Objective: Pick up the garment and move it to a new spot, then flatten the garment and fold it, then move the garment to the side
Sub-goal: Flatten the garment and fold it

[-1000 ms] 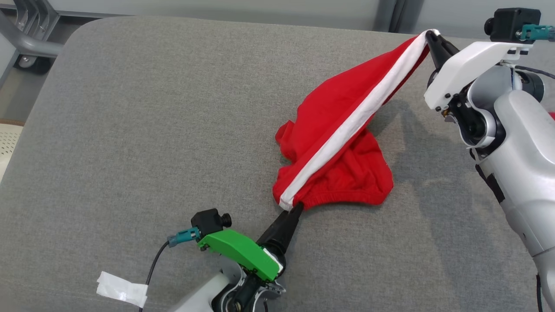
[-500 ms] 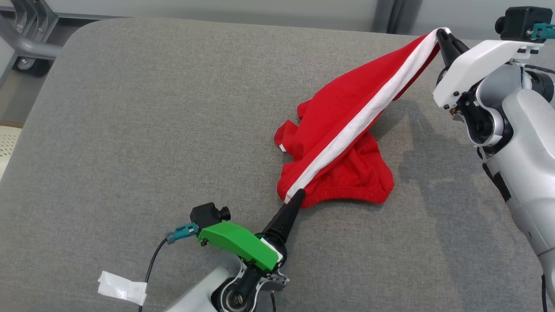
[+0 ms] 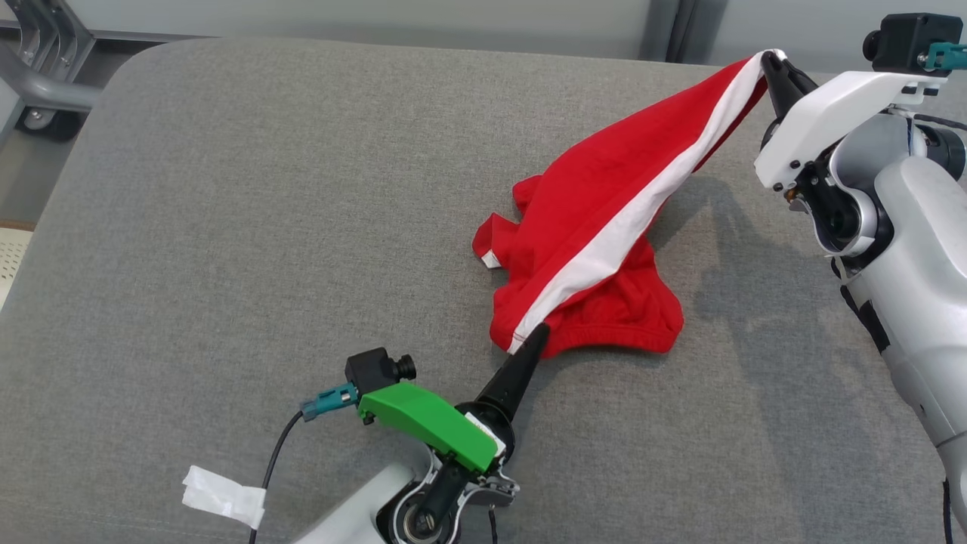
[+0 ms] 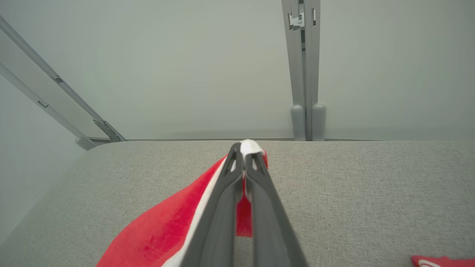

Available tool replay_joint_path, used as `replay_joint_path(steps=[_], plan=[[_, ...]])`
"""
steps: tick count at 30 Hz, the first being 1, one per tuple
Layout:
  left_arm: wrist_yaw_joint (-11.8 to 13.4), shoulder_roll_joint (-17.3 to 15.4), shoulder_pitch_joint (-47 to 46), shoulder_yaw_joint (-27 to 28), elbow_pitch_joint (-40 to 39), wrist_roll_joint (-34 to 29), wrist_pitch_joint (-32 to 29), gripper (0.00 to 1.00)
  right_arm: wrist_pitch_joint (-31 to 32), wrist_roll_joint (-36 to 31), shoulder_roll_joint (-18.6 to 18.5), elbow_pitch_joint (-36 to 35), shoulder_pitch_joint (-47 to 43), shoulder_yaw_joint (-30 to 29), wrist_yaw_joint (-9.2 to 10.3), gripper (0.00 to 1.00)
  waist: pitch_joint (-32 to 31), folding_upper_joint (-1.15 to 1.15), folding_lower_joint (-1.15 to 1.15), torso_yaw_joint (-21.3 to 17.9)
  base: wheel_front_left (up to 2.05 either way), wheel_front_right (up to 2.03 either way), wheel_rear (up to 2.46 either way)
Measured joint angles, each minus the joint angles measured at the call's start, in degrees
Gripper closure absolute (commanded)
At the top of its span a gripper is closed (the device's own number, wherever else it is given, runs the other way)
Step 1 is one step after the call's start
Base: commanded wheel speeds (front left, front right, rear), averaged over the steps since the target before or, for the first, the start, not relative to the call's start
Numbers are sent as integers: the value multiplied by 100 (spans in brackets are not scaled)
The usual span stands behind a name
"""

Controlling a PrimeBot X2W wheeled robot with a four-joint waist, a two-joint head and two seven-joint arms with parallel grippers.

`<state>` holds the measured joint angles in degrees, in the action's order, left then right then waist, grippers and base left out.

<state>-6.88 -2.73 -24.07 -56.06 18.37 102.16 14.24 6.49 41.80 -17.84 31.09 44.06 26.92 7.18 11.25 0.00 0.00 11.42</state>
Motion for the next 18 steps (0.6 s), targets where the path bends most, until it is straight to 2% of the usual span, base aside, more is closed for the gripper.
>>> replay_joint_path(steps=[1,9,18], plan=[[0,-1,0,-8,-52,3,0,100,-16,0,1,5,0,0,0,100,-4,0,0,0,0,0,0],[0,1,-29,-42,-461,-2,1,100,-152,33,8,75,-9,-103,0,100,-85,0,0,23,0,0,0],[0,-41,-185,747,-400,-417,18,100,-426,174,159,13,-107,-237,-79,100,-286,0,0,5,0,0,0]])
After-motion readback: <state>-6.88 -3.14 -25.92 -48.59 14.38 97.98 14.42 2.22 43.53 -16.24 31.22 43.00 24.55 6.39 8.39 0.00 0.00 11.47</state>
